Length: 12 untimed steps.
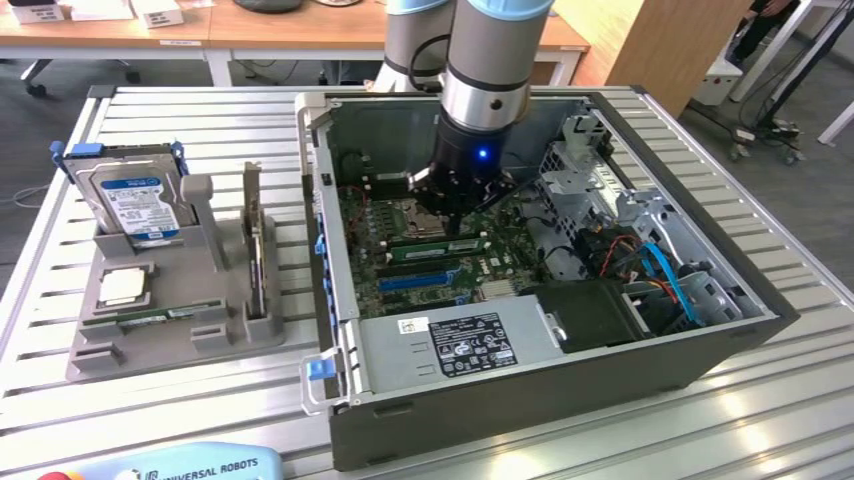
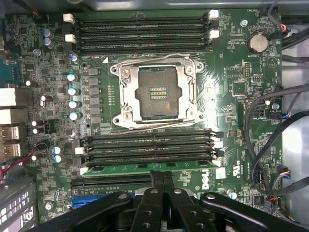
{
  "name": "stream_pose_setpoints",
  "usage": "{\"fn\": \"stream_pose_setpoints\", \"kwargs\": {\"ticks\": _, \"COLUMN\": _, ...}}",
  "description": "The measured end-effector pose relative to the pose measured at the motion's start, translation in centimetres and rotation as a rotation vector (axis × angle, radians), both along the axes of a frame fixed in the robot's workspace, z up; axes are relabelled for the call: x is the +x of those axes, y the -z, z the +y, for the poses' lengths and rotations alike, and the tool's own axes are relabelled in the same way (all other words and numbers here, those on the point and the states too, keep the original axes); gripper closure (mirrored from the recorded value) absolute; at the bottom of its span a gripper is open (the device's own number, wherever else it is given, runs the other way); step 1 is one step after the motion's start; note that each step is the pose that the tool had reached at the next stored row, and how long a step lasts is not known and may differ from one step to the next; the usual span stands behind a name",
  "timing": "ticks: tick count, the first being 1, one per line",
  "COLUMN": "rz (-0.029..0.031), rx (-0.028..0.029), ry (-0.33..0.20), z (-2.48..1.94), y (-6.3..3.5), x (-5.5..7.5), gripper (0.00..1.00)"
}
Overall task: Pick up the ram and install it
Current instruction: 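Press down the ram until it locks into place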
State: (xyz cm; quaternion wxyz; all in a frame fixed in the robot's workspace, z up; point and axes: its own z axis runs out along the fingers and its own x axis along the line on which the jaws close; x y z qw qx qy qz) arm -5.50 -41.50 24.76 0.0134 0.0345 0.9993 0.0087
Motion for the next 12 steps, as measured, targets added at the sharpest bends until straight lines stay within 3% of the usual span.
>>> {"fn": "stream_pose_setpoints", "kwargs": {"ticks": 6, "rz": 0.0000, "rx": 0.0000, "ry": 0.000, "z": 0.33, "y": 0.00, "x": 0.00, "gripper": 0.90}}
{"fn": "stream_pose_setpoints", "kwargs": {"ticks": 12, "rz": 0.0000, "rx": 0.0000, "ry": 0.000, "z": 0.33, "y": 0.00, "x": -0.01, "gripper": 0.90}}
